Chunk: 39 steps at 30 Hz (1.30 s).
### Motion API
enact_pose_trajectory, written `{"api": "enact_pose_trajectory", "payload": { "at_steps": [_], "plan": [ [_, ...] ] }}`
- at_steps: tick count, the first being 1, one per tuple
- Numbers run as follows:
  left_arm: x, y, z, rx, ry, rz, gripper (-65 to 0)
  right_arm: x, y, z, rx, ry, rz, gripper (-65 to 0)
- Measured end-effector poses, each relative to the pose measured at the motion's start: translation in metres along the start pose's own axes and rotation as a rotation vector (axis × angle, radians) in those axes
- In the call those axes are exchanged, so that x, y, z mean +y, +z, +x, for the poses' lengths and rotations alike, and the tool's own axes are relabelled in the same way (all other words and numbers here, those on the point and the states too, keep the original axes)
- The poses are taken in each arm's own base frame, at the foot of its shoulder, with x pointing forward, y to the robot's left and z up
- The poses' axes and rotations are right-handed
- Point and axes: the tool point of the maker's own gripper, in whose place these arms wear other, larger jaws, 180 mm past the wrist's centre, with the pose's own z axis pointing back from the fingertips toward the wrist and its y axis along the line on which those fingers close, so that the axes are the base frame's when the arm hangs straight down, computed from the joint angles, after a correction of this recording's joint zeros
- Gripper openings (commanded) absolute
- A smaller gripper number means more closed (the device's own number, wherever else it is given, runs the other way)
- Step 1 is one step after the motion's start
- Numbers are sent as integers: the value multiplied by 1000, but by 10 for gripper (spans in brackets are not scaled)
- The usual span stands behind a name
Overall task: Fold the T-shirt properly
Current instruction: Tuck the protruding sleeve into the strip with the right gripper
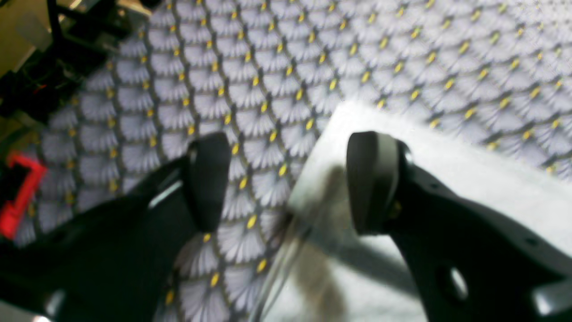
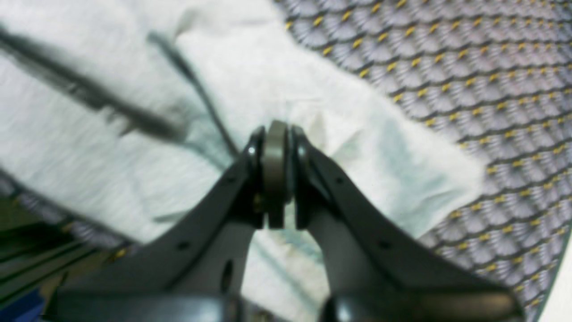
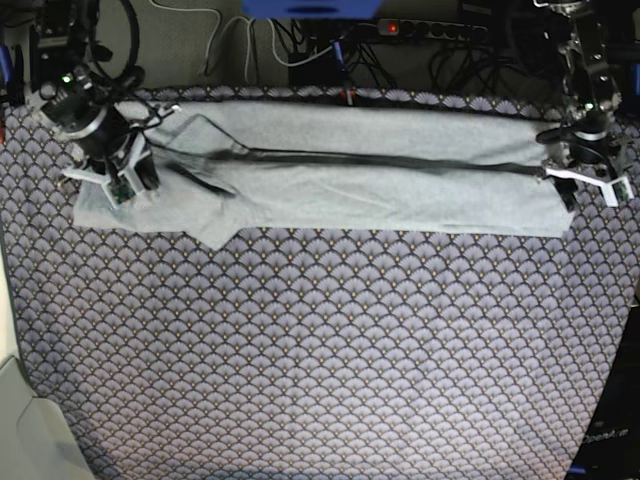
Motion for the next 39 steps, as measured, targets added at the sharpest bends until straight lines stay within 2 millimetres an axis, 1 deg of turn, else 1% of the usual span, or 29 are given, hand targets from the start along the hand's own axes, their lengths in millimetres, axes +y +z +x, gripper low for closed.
{"api": "enact_pose_trajectory", "payload": {
  "at_steps": [2,3,6,10,14,18,21,25,30,32,36,39],
  "plan": [
    [5,-1,-15,43,4,15,-245,-1,2,-4,8,-9,-4,-650],
    [7,-1,-18,51,5,19,-245,-3,3,-6,9,-21,-15,-650],
    [8,-4,-17,44,8,23,-245,-8,7,-13,23,-47,-35,-650],
    [7,-4,-16,42,8,19,-245,-19,11,-18,27,-70,-75,-650],
    [7,-4,-15,41,7,19,-244,-12,12,-26,47,-91,-63,-650],
    [7,-4,-14,39,7,18,-244,-8,8,-27,40,-124,-59,-650],
    [6,-4,-15,40,7,16,-243,-6,6,-41,81,-139,-53,-650],
    [5,-4,-15,40,6,14,-243,-4,3,-48,96,-153,-44,-650],
    [1,-9,-7,22,14,8,-243,-3,2,-50,101,-155,-41,-650],
    [-6,-9,-9,30,6,-8,-243,-3,2,-49,100,-155,-40,-650],
    [-26,-8,-18,51,-14,-59,-243,-2,2,-50,104,-154,-39,-650],
    [-28,-8,-19,51,-11,-62,-243,-2,2,-50,104,-154,-39,-650]
  ]
}}
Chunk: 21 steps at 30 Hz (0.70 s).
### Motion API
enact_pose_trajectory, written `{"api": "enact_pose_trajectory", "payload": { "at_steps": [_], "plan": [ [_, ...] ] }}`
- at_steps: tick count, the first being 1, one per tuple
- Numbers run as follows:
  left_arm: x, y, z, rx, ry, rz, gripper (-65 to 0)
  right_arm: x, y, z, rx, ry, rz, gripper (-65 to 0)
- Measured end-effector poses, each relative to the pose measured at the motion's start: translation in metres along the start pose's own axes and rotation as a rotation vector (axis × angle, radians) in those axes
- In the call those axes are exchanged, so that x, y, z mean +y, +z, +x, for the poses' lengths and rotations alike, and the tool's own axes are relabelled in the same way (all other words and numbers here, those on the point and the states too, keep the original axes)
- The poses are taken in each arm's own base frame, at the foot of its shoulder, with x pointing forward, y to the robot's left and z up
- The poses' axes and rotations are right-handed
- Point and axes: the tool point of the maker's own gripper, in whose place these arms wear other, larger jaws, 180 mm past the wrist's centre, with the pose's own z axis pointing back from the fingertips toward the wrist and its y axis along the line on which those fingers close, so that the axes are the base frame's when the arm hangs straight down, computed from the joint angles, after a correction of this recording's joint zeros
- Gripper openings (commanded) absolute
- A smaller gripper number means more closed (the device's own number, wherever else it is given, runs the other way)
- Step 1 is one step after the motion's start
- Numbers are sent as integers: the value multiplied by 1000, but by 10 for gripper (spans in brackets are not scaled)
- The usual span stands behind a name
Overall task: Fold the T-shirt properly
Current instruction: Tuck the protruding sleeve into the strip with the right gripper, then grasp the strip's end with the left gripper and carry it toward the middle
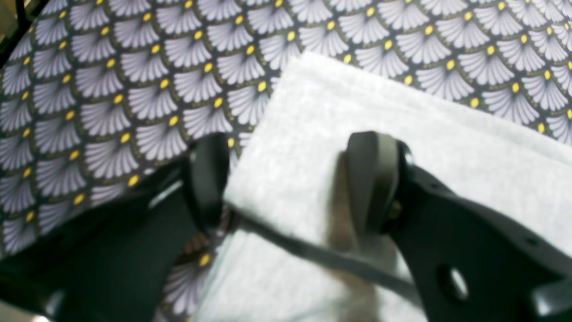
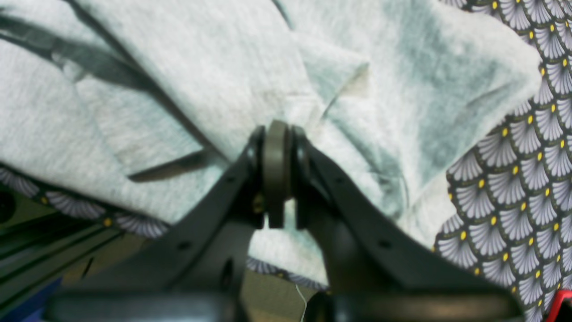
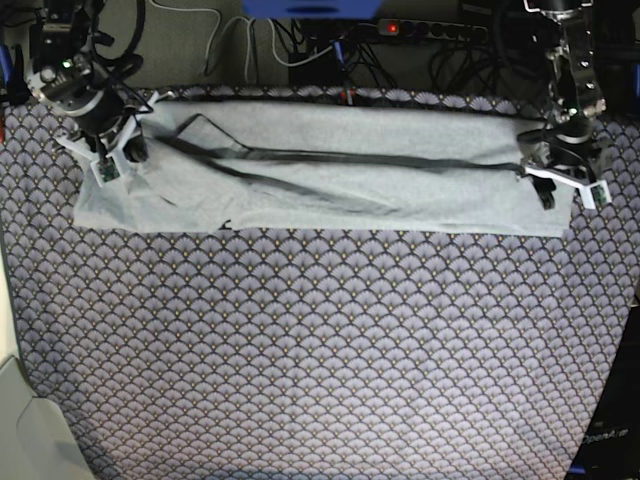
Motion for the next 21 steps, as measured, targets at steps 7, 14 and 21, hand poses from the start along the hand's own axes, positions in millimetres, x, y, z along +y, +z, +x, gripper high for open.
{"api": "enact_pose_trajectory", "payload": {
  "at_steps": [7,14,21],
  "plan": [
    [-2,4,-12,21,18,5,-244,0,0,0,0,0,0,-650],
    [-6,6,-16,17,31,3,-245,-1,-1,2,-6,0,-1,-650],
    [-4,8,-18,18,27,4,-246,-1,-1,2,-5,1,-1,-650]
  ]
}}
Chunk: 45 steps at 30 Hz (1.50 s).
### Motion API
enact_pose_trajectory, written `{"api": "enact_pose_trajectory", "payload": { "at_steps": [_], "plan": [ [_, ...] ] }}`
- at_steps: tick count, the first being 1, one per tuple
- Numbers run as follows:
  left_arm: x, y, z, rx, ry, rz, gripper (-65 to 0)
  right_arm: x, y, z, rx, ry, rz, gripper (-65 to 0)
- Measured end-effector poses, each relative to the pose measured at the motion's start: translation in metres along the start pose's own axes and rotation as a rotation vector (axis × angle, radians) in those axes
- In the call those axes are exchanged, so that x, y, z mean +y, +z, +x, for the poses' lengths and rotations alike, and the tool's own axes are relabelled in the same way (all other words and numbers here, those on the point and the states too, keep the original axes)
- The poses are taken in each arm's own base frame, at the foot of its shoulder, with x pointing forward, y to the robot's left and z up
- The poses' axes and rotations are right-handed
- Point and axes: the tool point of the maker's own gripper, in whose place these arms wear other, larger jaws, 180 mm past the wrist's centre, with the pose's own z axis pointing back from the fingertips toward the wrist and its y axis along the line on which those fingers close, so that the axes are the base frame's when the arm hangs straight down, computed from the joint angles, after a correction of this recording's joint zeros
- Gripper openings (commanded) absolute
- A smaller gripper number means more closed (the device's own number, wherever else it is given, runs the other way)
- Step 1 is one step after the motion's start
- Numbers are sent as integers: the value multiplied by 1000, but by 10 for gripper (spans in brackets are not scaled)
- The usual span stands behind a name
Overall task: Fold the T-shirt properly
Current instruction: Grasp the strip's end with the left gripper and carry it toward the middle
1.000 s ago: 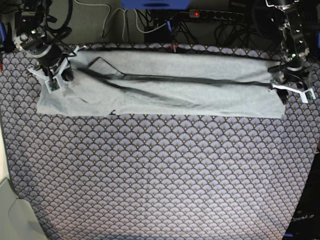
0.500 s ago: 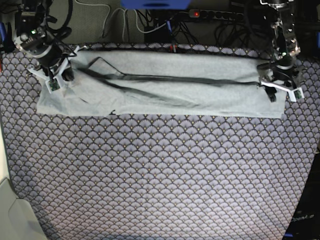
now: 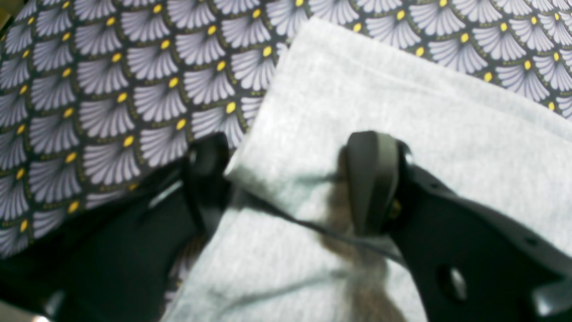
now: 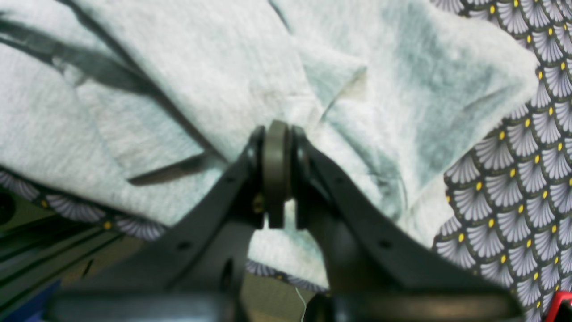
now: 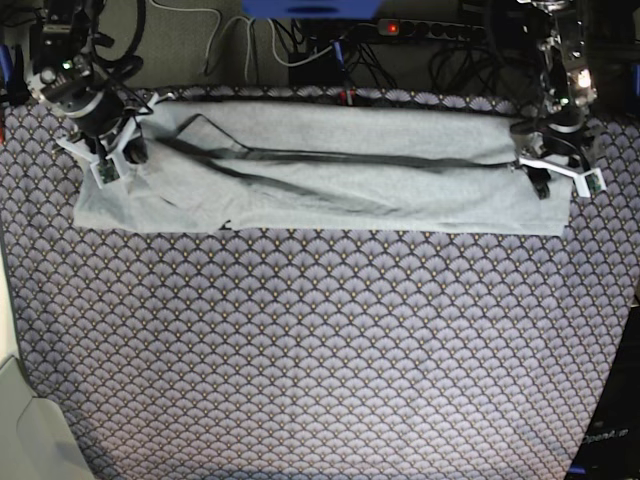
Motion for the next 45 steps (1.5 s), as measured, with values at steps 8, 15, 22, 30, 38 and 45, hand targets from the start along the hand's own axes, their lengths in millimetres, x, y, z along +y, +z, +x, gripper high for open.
{"api": "enact_pose_trajectory", "payload": {
  "at_steps": [8,15,22,30,38,45],
  "plan": [
    [3,-3,-8,-1,18,-1,-335,0,0,0,0,0,0,-650],
    [-2,-5,-7,-7,21,-22,-650,0,0,0,0,0,0,-650],
    [-6,1,-1,11,6,-20,-647,0,0,0,0,0,0,-650],
    [-85,39,55,-151,-77,-221,-647,0,0,0,1,-1,0,-650],
    [-183,80,4,-53,-126,-456,-647,-1,0,1,-2,0,-1,-650],
    [-252,112,-16,-38,-149,-592,-647,-2,0,1,-1,4,-3,-650]
  ]
}}
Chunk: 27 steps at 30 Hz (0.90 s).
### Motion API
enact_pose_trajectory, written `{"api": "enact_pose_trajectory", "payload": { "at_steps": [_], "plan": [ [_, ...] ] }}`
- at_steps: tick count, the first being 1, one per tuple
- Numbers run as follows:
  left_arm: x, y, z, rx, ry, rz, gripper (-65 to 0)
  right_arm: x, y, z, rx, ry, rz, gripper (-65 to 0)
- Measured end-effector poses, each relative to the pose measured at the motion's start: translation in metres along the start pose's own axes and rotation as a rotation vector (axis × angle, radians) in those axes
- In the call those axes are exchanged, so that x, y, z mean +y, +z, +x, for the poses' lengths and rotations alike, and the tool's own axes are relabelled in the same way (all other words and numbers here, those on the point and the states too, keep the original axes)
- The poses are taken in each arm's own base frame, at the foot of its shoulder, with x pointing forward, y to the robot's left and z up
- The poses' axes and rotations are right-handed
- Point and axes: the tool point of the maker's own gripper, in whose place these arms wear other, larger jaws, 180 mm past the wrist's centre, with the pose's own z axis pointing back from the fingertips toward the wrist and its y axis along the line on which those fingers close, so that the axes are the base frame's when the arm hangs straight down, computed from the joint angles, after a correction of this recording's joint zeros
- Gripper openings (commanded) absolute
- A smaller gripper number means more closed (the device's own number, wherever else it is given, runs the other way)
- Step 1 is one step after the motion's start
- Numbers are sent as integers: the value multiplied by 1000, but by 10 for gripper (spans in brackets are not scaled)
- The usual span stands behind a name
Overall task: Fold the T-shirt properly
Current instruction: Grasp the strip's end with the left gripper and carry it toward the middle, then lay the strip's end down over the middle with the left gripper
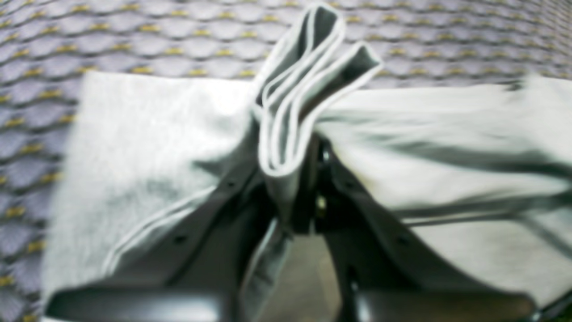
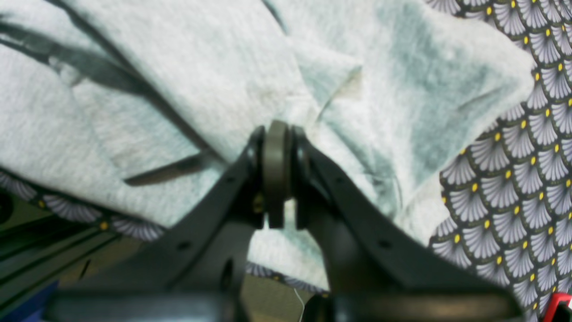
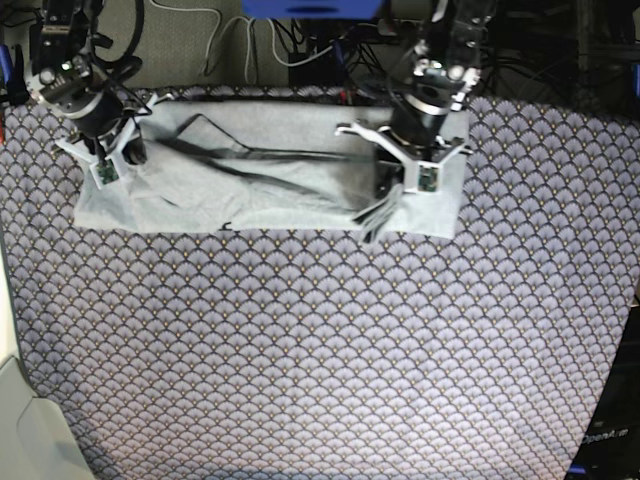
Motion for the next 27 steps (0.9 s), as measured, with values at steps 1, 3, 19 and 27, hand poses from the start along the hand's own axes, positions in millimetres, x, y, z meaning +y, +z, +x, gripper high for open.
{"api": "enact_pose_trajectory", "payload": {
  "at_steps": [1,3,19,27],
  "plan": [
    [-9,-3,3,-11,-13,-12,-647,0,0,0,0,0,0,-650],
    [-26,-9,13,-36,-23,-36,-647,0,0,0,0,0,0,-650],
    [-70,-38,22,-12,-101,66,-647,-5,1,0,6,19,-6,-650],
    [-103,-35,35,-18,-253,106,-647,-3,1,-2,10,16,-2,-650]
  ]
}}
